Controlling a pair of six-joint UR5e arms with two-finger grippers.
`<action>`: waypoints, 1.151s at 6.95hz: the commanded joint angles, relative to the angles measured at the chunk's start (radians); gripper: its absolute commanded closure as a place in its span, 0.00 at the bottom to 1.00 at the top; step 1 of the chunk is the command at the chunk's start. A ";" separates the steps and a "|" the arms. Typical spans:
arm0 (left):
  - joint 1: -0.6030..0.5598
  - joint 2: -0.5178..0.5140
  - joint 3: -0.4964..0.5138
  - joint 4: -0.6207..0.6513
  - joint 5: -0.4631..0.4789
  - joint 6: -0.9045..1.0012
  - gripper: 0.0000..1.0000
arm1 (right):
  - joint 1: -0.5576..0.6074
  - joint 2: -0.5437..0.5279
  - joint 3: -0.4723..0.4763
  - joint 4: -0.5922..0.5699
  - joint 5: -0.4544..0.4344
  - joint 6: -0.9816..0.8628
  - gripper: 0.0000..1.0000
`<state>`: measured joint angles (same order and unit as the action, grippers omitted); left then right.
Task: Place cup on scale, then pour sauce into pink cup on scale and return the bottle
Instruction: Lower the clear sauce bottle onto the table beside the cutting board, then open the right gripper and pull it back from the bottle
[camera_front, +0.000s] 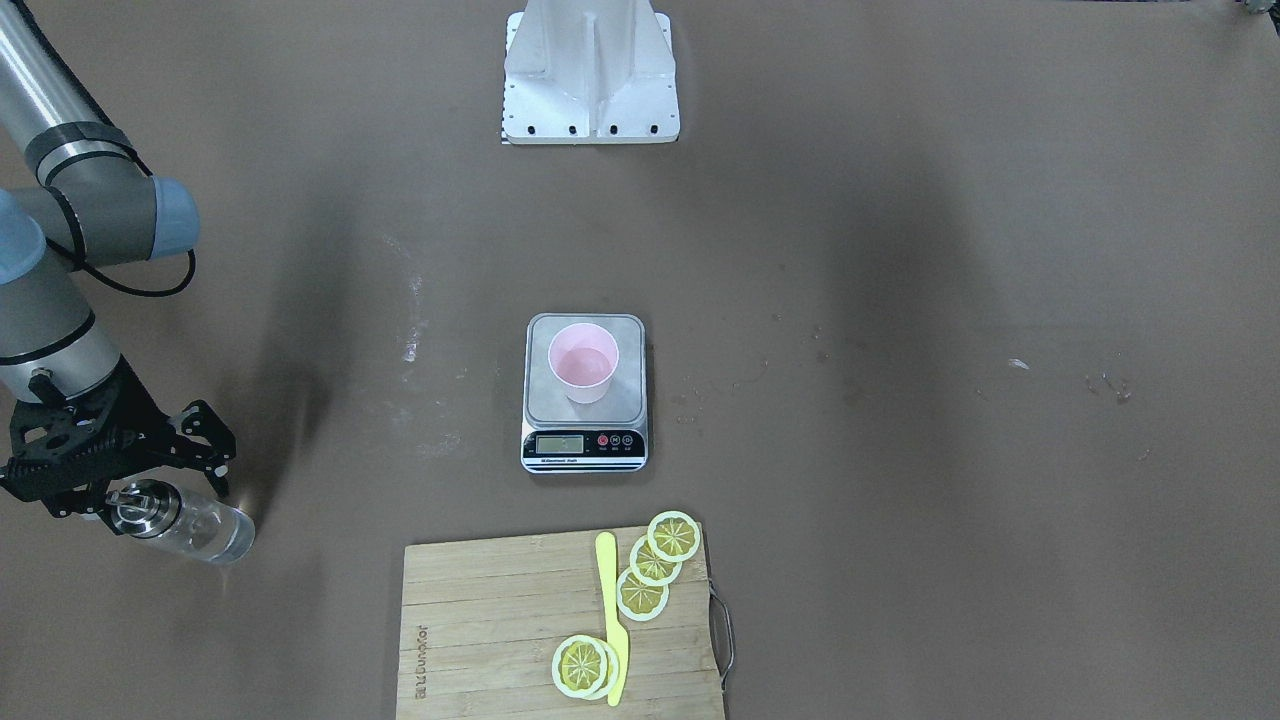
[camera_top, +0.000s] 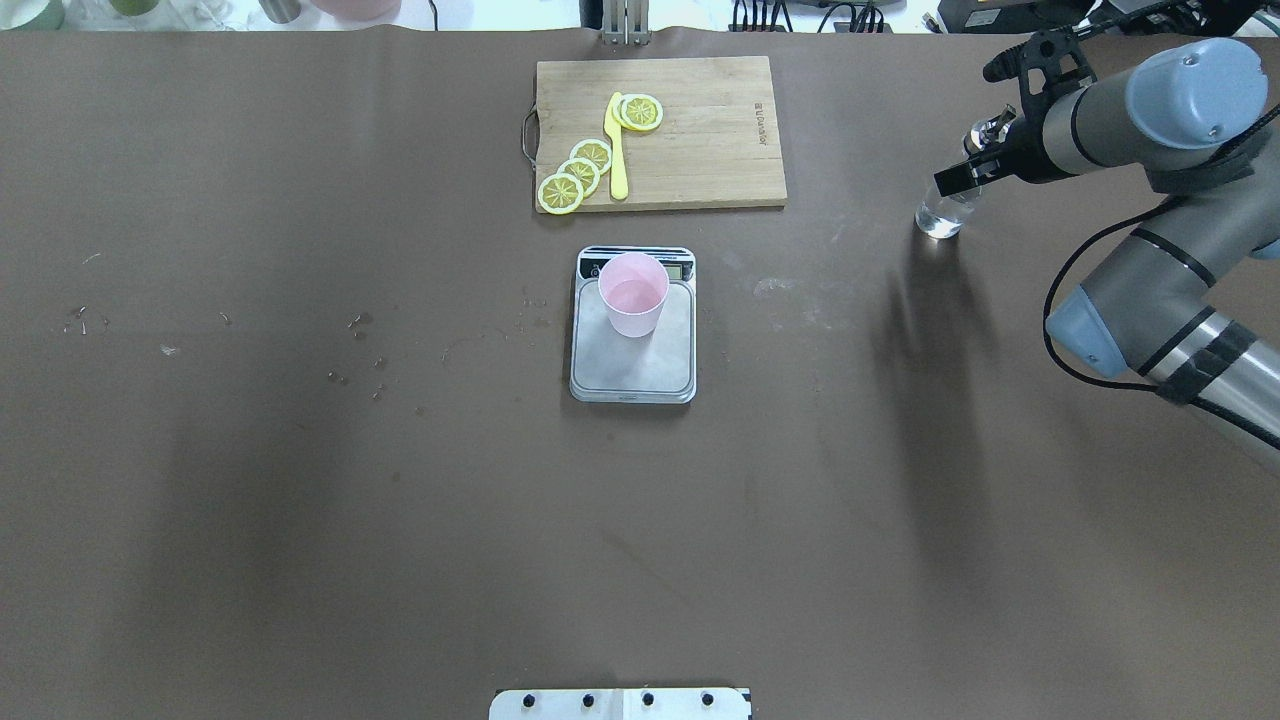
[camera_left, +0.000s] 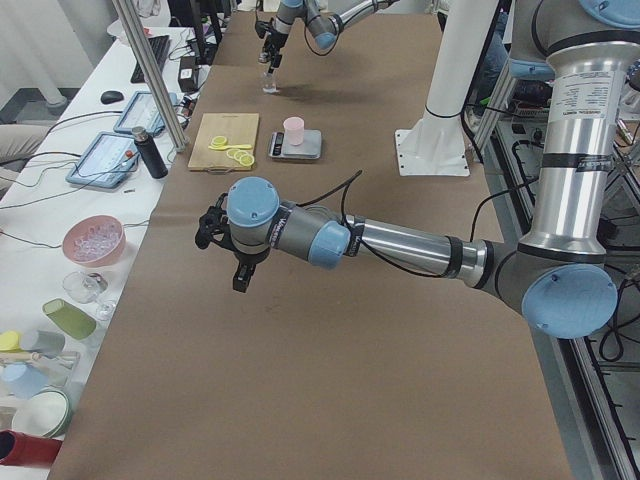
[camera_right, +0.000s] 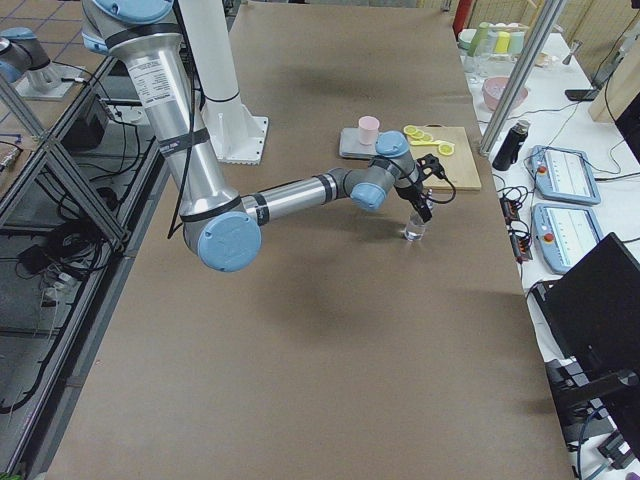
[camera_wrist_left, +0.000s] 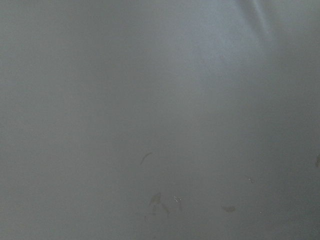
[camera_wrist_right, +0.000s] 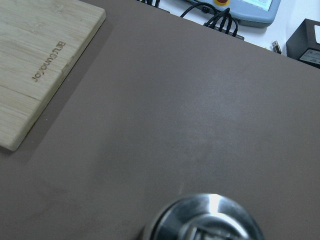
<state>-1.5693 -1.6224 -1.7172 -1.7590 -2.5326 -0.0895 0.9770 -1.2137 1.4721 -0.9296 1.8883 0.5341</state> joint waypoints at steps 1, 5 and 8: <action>0.000 -0.002 -0.007 -0.001 0.002 -0.010 0.03 | 0.000 -0.032 0.028 0.000 0.000 0.000 0.00; 0.000 -0.001 -0.009 -0.001 0.000 -0.010 0.03 | 0.002 -0.197 0.209 -0.002 0.008 0.015 0.00; -0.009 0.001 -0.006 0.001 0.002 0.001 0.03 | 0.102 -0.312 0.264 -0.003 0.193 0.012 0.00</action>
<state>-1.5733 -1.6221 -1.7240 -1.7592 -2.5312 -0.0925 1.0277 -1.4840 1.7258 -0.9325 2.0060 0.5475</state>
